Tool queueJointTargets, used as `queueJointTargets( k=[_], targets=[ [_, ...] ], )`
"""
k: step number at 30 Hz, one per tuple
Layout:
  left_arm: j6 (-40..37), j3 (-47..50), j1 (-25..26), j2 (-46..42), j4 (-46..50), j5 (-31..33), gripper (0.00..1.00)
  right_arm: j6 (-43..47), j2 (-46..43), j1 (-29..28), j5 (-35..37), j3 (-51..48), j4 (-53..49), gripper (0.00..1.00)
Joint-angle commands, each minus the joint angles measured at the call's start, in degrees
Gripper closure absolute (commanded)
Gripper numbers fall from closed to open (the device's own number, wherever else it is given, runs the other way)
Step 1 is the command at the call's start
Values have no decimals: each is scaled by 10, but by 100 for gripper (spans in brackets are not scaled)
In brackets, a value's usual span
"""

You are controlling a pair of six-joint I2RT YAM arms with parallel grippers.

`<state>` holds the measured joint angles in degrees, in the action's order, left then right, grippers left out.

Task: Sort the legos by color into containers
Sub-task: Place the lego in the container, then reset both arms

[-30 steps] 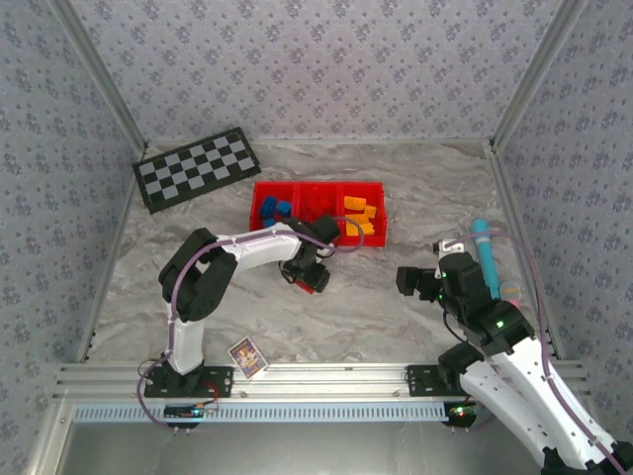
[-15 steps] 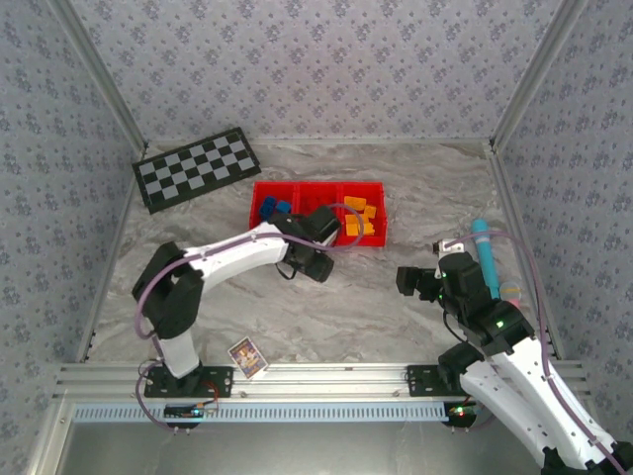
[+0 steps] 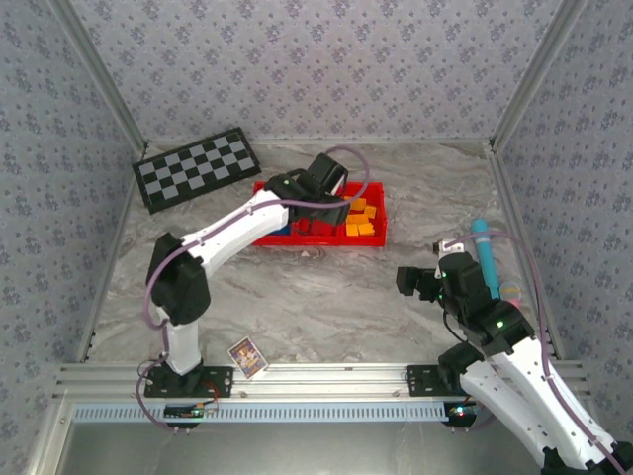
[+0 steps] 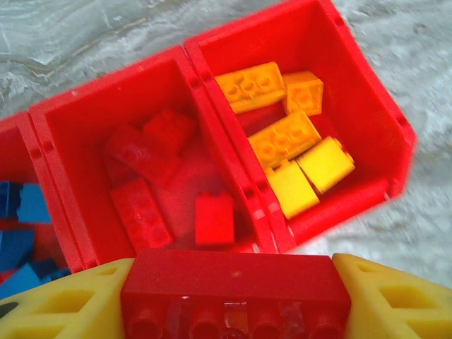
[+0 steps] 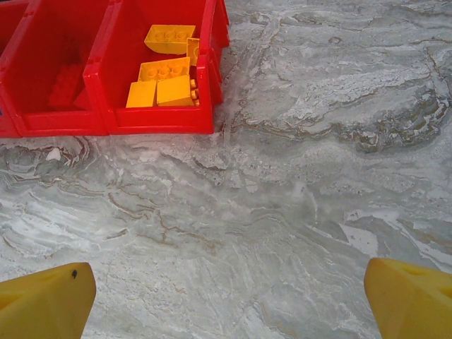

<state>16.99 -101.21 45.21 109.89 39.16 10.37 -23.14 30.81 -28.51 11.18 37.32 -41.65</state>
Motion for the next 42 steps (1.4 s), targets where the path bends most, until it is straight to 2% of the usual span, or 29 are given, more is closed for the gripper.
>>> queueJointTargets(
  k=[1, 8, 13, 16, 21, 25, 30, 34, 42],
  targets=[
    [-9, -50, -25, 46, 6, 9, 58, -2, -7, 0, 9, 4, -7, 0],
    [-12, -102, -53, 115, 32, -16, 57, 1, -7, 1, 10, 4, -5, 0],
    [-14, -102, -53, 123, 35, -20, 51, 1, -6, 2, 11, 3, -5, 0],
    [-17, -102, -54, 121, 31, -19, 43, 1, -5, 2, 11, 3, -5, 0],
    [-23, -85, -54, 100, 9, -31, 22, 1, -5, 4, 11, 4, -6, 0],
    [-29, -79, -54, 82, 4, -28, 15, 1, -5, 4, 11, 4, -6, 0],
    [-35, -55, -54, 42, 1, -20, 14, 0, -5, 3, 12, 3, -7, 0],
    [-40, -18, -54, -8, -37, -10, 14, 0, -4, 4, 14, 4, -5, 0],
    [-50, 123, -56, -151, -125, 47, 13, -2, 1, 14, 19, 4, 15, 0]
  ],
)
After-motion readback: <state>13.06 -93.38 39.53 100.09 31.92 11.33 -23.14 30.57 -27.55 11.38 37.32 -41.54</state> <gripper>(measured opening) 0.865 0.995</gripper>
